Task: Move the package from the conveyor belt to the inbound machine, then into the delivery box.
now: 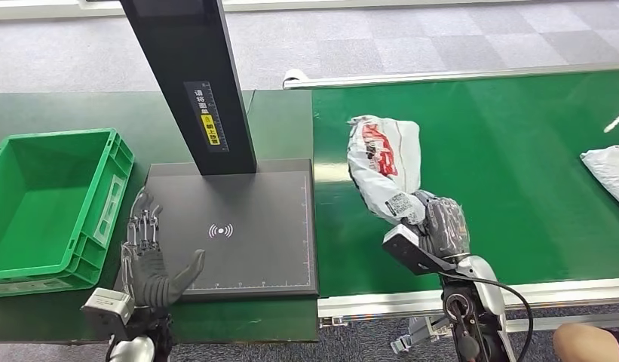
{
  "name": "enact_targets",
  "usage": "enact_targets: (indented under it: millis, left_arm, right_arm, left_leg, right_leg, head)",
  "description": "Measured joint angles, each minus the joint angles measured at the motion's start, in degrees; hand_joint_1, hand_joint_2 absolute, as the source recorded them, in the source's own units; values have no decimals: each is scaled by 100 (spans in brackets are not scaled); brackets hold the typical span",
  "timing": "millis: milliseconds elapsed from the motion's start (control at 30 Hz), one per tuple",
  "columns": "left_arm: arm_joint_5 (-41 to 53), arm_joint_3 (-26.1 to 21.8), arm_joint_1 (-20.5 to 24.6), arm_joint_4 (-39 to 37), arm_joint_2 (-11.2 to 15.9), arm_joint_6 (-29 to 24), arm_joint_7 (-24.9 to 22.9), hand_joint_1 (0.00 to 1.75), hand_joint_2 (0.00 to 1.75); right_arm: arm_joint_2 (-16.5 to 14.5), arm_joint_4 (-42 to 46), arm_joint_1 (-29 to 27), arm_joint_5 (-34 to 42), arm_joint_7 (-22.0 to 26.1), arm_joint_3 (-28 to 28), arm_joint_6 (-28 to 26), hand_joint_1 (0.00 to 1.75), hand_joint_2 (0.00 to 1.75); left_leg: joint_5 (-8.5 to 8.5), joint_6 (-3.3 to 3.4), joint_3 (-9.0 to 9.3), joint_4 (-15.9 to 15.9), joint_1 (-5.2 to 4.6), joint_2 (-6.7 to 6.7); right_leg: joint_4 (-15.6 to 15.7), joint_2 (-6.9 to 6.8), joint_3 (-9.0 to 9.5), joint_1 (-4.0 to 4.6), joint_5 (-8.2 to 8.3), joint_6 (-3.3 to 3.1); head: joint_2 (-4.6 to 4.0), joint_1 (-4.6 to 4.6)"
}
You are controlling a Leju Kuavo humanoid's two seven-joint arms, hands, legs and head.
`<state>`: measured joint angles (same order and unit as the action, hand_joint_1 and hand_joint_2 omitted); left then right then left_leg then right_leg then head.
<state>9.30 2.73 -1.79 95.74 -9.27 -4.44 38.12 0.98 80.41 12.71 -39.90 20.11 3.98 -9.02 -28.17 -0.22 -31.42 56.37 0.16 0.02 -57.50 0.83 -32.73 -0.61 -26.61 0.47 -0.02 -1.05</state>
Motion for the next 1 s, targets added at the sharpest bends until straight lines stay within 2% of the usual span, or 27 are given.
enact_targets:
  millis: [100, 200, 400, 667, 700, 800, 833, 1000]
  left_arm:
    - [91, -131, 257, -23, 73, -134, 17, 0, 175]
    - [67, -330, 473, -65, 166, -307, 45, 0, 175]
    - [-261, -604, 648, -78, 233, -173, 98, 0, 175]
    - [-363, -697, 917, -218, 242, -140, 42, 0, 175]
    - [-376, -702, 950, -244, 243, -140, 24, 0, 175]
    - [-397, -710, 1014, -307, 243, -145, -14, 0, 175]
    - [-401, -711, 1022, -322, 243, -149, -17, 0, 175]
    - [-419, -713, 1050, -405, 247, -155, -39, 0, 175]
  right_arm:
    - [54, 128, 161, 354, 92, 381, 659, 158, 175]
    - [4, -276, 671, 609, 136, 935, 1187, 157, 175]
    - [-298, -1404, 1660, 992, 356, 1825, 1374, 166, 175]
    - [-897, -2435, 2266, 1290, 340, 2673, 1689, 175, 175]
    - [-988, -2588, 2317, 1354, 350, 2772, 1713, 153, 175]
    - [-1234, -3031, 2439, 1585, 403, 3028, 1758, 22, 175]
    - [-1297, -3171, 2466, 1654, 413, 3105, 1772, 0, 175]
    - [-1490, -3814, 2510, 1882, 411, 3423, 1797, 0, 175]
  left_leg:
    - [5, -1, -3, -2, 0, 3]
    - [13, -7, 4, -3, 3, 12]
    - [25, -9, 0, -2, 8, -6]
    - [24, -8, -9, -2, 7, -4]
    - [24, -8, -9, -2, 7, -4]
    - [24, -9, -9, -2, 8, -4]
    - [24, -9, -9, -2, 8, -4]
    - [24, -8, -11, -2, 7, -4]
  right_leg:
    - [-1, 1, 7, 1, 4, -4]
    - [-3, 6, 6, 4, 10, -12]
    - [-6, -9, 2, 9, 10, -13]
    - [-6, -8, -8, 8, 10, -13]
    - [-6, -8, -9, 8, 10, -13]
    - [-6, -8, -10, 9, 10, -14]
    - [-6, -8, -10, 9, 10, -14]
    - [-6, -9, -10, 8, 9, -14]
  head:
    - [0, 0]
    - [0, -1]
    - [0, 0]
    - [0, 1]
    - [0, 0]
    - [0, -1]
    - [0, 0]
    - [0, 1]
